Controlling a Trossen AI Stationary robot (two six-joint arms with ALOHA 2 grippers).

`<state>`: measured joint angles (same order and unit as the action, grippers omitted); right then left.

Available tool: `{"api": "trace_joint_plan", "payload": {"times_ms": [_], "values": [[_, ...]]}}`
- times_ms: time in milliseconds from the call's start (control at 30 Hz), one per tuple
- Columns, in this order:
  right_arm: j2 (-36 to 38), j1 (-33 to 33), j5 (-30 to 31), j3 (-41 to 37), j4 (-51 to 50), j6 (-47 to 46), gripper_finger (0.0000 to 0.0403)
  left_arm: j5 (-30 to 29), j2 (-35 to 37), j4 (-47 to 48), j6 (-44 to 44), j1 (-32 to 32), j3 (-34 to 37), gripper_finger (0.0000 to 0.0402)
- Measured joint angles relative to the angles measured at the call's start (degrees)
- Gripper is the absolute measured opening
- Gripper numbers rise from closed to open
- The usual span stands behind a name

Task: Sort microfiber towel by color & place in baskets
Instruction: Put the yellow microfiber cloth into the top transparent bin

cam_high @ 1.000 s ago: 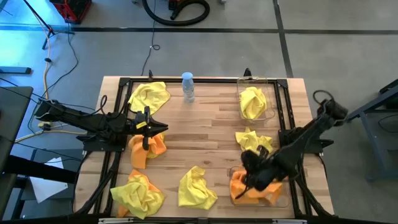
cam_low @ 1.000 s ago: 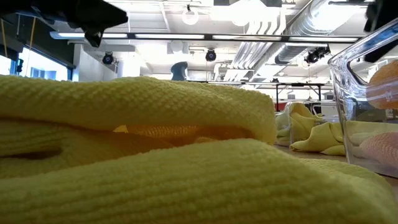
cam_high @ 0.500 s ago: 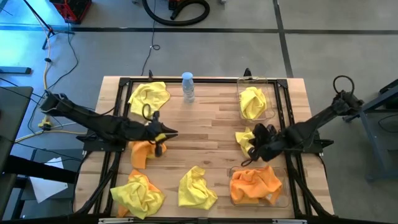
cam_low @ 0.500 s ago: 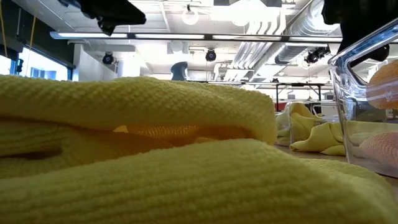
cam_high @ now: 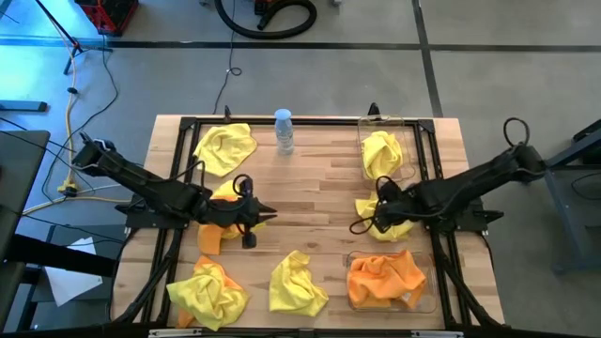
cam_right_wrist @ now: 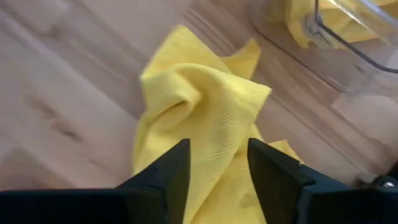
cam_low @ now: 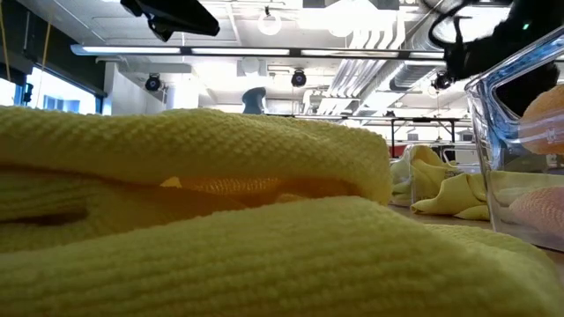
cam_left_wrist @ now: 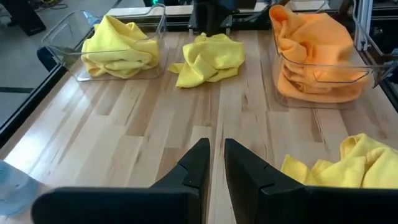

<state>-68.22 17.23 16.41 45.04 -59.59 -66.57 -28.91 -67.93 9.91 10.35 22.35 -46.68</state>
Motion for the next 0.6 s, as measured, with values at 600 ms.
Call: {"api": "trace_joint_plan", "payload": {"times_ms": [600], "values": [[-21.11,-2.11,-7.53,-4.82,9.31,-0.80,0.0169,7.80,3.02,-3.80,-7.37,-0.28,5.09,0.0035]]}}
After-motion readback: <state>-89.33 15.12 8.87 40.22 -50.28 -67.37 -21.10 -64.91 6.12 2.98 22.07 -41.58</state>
